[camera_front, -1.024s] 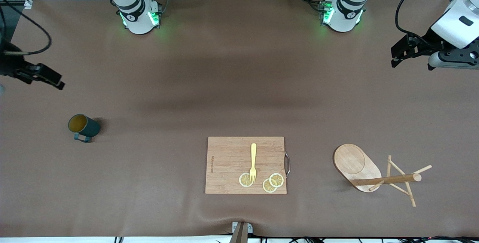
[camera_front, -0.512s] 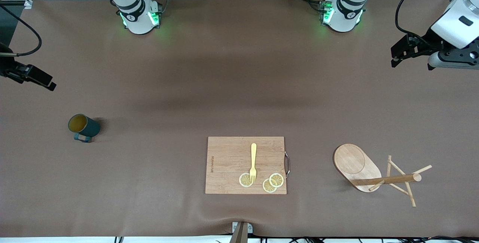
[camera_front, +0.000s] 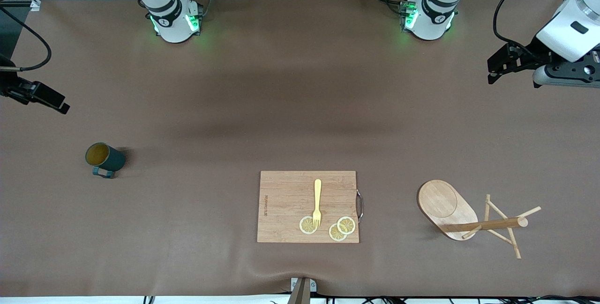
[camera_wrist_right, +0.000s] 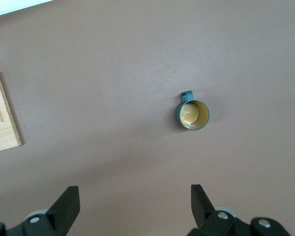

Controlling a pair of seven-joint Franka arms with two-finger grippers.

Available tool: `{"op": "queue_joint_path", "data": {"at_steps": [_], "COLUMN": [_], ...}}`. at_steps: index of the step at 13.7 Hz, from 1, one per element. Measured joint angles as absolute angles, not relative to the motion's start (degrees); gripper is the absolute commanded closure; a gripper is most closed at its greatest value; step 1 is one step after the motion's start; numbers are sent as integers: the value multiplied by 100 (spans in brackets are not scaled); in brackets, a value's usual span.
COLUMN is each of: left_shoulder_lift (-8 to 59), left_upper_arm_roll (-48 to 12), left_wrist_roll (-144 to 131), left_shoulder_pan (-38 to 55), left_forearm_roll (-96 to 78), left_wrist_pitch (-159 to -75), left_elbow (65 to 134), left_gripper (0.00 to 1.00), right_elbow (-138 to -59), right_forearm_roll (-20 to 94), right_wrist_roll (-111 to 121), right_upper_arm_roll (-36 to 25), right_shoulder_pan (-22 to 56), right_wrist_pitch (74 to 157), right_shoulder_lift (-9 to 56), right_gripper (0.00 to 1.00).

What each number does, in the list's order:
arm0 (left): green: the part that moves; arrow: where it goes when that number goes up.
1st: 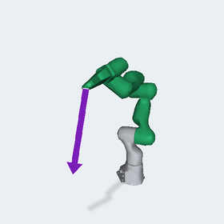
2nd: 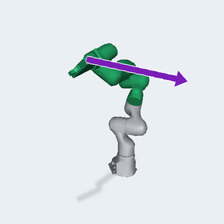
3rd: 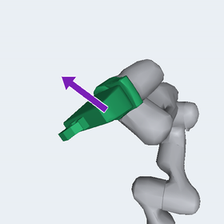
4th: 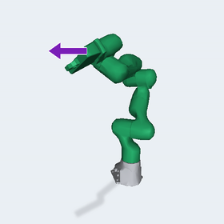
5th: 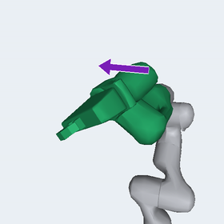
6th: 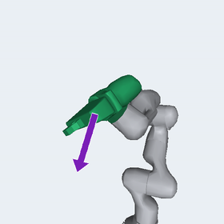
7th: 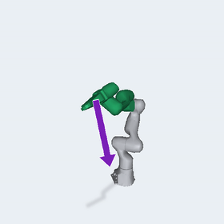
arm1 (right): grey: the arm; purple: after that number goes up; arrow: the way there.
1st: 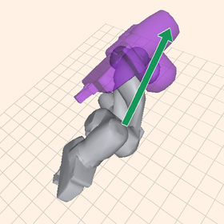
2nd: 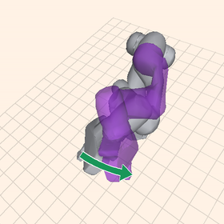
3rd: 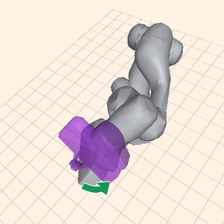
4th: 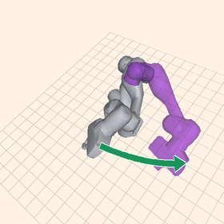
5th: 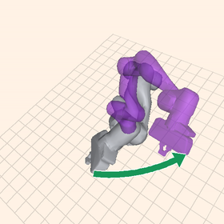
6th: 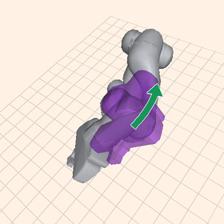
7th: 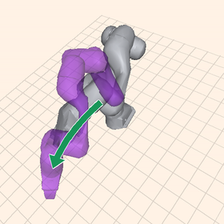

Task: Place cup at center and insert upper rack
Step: 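Reach the right gripper toward the teal mug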

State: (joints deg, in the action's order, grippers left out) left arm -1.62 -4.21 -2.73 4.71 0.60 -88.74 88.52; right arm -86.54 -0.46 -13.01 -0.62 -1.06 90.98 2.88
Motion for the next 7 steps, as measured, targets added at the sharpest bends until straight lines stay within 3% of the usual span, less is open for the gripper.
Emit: {"op": "queue_joint_path", "data": {"at_steps": [7], "left_shoulder_lift": [-78], "left_upper_arm_roll": [-459], "left_wrist_roll": [-273], "left_shoulder_pan": [479], "left_forearm_roll": [60], "left_wrist_pitch": [-8874], "left_elbow": [8859], "left_gripper": [0], "right_elbow": [-8675], "right_forearm_roll": [-47], "right_wrist_roll": [-1302], "right_upper_arm_roll": [-68], "right_shoulder_pan": [-175], "right_wrist_pitch": [9070], "right_shoulder_lift": [580], "right_gripper": [0]}}
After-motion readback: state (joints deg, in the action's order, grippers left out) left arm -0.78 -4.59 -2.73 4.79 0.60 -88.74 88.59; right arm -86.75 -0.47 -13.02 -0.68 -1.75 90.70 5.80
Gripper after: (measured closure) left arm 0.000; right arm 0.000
